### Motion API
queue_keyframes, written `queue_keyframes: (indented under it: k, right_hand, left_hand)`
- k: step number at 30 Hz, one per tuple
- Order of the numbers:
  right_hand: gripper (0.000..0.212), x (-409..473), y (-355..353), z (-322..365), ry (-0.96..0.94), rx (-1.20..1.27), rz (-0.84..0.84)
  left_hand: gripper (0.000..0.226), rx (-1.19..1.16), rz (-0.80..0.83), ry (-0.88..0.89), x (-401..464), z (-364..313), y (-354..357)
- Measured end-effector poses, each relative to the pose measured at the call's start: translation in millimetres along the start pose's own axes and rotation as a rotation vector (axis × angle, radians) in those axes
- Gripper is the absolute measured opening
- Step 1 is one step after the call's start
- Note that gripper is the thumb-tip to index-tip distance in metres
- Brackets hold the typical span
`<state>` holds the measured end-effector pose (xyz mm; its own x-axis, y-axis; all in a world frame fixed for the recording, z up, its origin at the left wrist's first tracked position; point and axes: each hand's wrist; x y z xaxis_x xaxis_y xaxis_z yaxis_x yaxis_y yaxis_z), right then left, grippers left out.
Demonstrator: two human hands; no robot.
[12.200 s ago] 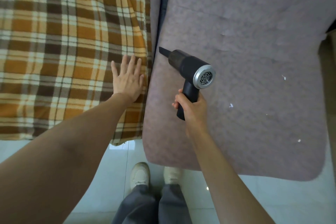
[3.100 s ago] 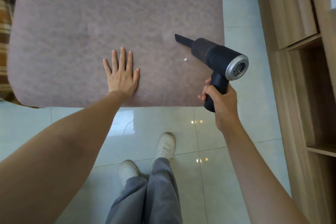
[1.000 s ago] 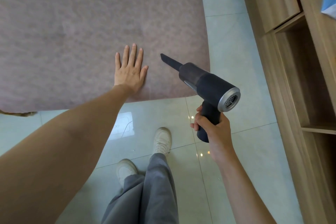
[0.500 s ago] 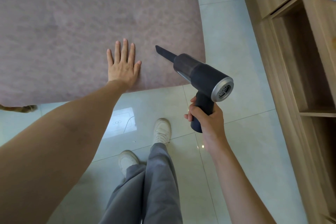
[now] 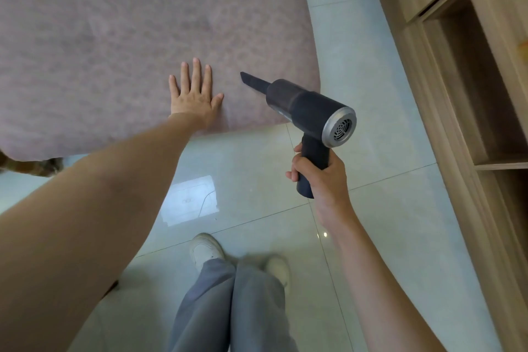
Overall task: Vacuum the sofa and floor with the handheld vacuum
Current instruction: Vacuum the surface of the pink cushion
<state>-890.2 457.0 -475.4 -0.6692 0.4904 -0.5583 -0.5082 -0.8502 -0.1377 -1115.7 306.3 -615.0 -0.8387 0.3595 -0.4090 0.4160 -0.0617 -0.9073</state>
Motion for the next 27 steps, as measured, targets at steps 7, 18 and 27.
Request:
queue_keyframes:
  k: [7, 18, 27]
  right_hand:
    - [0.017, 5, -5, 1, -0.022, -0.020, 0.024]
    - [0.017, 20, -11, -7, -0.062, -0.039, 0.065]
    - [0.018, 58, 44, 25, -0.137, -0.047, 0.152]
  left_hand:
    - [0.066, 0.007, -0.023, -0.005, -6, -1, 2]
    - [0.065, -0.016, -0.026, 0.016, -13, 4, -2]
    - [0.063, -0.017, -0.109, -0.001, -15, 39, 4]
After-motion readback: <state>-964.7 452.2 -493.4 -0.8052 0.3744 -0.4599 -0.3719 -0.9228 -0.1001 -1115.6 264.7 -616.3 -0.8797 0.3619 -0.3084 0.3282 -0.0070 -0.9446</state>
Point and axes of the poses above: each hand's wrist, its own x-axis towards the middle knuckle, its own y-axis out of the palm, z = x × y, and after that the axes turned 4 degrees about -x, right-handed
